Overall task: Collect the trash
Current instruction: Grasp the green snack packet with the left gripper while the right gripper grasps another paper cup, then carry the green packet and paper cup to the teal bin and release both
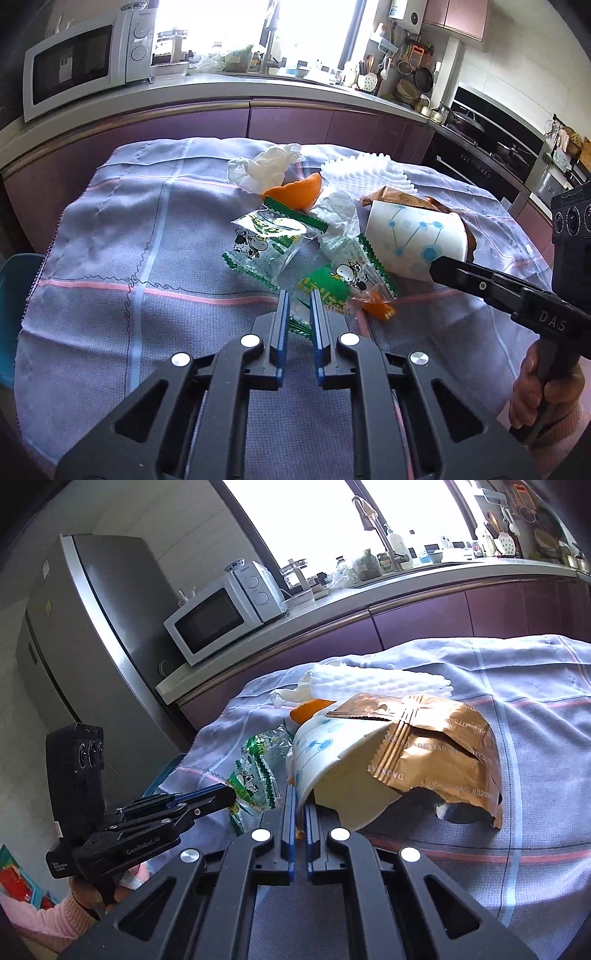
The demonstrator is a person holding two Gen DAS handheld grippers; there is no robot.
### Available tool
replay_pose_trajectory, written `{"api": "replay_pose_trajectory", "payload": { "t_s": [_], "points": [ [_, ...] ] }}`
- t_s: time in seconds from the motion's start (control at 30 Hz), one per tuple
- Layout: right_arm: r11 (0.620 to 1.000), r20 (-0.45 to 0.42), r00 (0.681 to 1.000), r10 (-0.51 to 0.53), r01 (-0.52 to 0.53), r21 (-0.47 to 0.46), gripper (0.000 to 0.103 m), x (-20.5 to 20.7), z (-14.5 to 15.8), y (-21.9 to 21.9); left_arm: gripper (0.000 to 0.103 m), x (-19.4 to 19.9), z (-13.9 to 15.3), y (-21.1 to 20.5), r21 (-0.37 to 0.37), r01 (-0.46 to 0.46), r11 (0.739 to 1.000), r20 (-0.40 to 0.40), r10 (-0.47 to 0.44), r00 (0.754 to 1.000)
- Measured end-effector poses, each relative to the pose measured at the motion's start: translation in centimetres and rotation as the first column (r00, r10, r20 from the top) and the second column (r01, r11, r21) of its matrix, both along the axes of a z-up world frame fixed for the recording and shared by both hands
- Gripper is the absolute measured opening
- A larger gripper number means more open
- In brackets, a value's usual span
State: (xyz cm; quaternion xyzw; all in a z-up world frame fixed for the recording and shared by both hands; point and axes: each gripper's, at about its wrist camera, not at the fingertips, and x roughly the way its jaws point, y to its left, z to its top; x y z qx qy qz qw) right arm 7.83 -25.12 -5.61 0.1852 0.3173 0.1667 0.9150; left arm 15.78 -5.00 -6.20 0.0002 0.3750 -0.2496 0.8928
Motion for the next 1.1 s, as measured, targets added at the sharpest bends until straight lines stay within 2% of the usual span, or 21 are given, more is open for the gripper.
{"api": "replay_pose_trajectory", "payload": {
  "t_s": [0.5,0.67,1.1],
  "points": [
    [0.997,0.091,0.993,0.074,-0.073,-0.011,0.003,-1.3,2.7,2.5,0.008,-2.8,3.2,3.9,-0.016,-0.061,0.998,0.083,0.062,0.995],
    [0.995,0.099,0.990,0.099,-0.098,-0.015,0.003,-1.0,3.0,3.5,0.007,-3.3,3.8,4.4,0.000,-0.080,0.997,0.107,0.080,0.991],
    [0.981,0.101,0.976,0.195,-0.194,-0.024,0.003,1.6,3.7,7.2,0.007,-3.7,5.0,8.3,-0.014,-0.171,0.985,0.128,0.172,0.977]
  ]
}}
